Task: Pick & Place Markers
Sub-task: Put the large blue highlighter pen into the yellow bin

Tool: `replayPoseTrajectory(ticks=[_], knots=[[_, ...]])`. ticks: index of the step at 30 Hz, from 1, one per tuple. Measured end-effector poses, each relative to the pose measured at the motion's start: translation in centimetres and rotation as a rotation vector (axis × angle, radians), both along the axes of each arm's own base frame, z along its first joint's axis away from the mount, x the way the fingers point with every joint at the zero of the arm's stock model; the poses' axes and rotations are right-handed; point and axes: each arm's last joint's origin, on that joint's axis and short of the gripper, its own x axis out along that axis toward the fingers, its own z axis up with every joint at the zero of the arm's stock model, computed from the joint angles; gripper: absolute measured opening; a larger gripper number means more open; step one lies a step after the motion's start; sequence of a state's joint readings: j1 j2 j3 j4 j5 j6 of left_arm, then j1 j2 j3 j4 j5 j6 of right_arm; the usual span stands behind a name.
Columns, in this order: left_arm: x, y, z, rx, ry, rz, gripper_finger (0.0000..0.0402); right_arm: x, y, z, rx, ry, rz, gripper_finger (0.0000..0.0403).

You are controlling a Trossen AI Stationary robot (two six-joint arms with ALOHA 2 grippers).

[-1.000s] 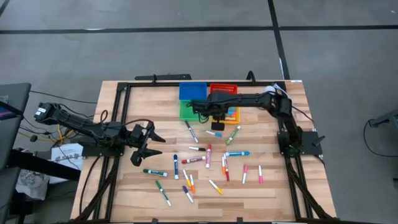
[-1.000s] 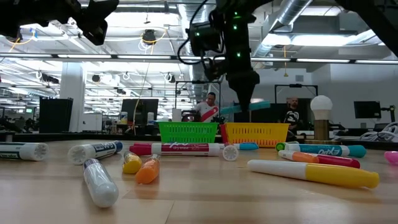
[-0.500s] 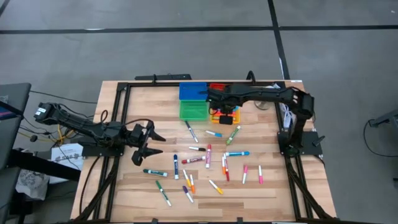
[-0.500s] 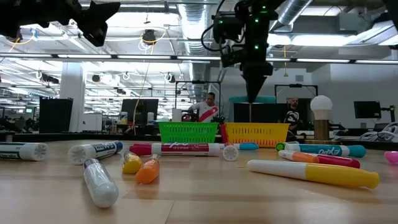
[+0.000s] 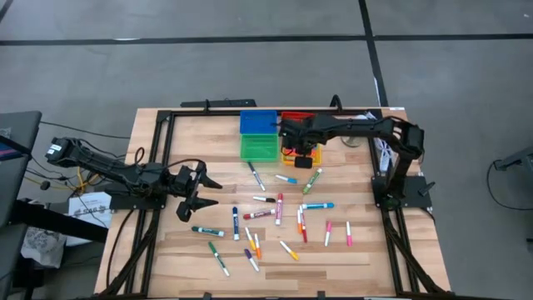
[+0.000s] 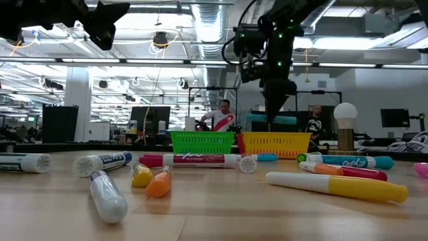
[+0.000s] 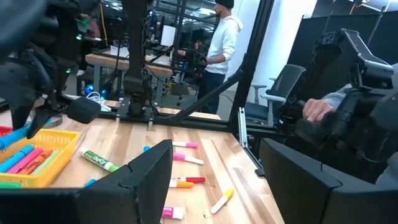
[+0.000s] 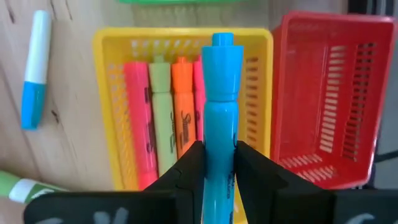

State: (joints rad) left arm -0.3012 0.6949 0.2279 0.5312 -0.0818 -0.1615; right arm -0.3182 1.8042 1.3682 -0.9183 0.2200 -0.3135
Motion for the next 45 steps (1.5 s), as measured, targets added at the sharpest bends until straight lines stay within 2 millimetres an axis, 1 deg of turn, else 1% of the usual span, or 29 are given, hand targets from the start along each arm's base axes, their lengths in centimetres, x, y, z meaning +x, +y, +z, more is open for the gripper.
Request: replayPoseTrajectory(ticks=[7,10,14,16,20,25,27,28,30,34,45], knots=[[0.0,0.0,0.0,0.0,0.0,0.0,0.0242,-0.5,-1.8,0.0,0.033,-0.022,-0.01,0.0066],[0.0,0.0,0.0,0.0,0.0,0.0,0.0242,-0.8,-2.3,-0.6,0.072,-0.039,-0.014,0.0067],[0.0,0.0,0.0,0.0,0.0,0.0,0.0242,-1.2,-2.3,-1.6,0.076,-0.026,-0.006,0.0066],[0.0,0.0,0.0,0.0,0.0,0.0,0.0242,-1.3,-2.0,-2.0,0.081,-0.015,0.008,0.0066],[0.0,0.0,0.0,0.0,0.0,0.0,0.0242,-1.0,-1.6,-2.1,0.072,-0.017,0.045,0.0066],[0.0,0.0,0.0,0.0,0.0,0.0,0.0242,-0.9,-2.3,-2.9,0.094,-0.023,0.031,0.0066],[0.0,0.0,0.0,0.0,0.0,0.0,0.0242,-0.6,-2.5,-3.6,0.112,-0.025,0.03,0.0066],[0.0,0.0,0.0,-0.001,-0.001,0.0,0.0242,-0.7,-2.5,-4.1,0.127,0.004,0.028,0.0066],[0.0,0.0,0.0,-0.001,0.0,0.0,0.0242,-0.4,-2.5,-4.7,0.131,0.014,0.041,0.0066],[0.0,0.0,0.0,-0.003,0.001,0.0,0.0242,-0.2,-2.6,-5.3,0.13,0.017,0.047,0.0066],[0.0,0.0,0.0,-0.003,0.001,0.0,0.0242,-0.1,-2.6,-5.3,0.128,0.011,0.047,0.0067]])
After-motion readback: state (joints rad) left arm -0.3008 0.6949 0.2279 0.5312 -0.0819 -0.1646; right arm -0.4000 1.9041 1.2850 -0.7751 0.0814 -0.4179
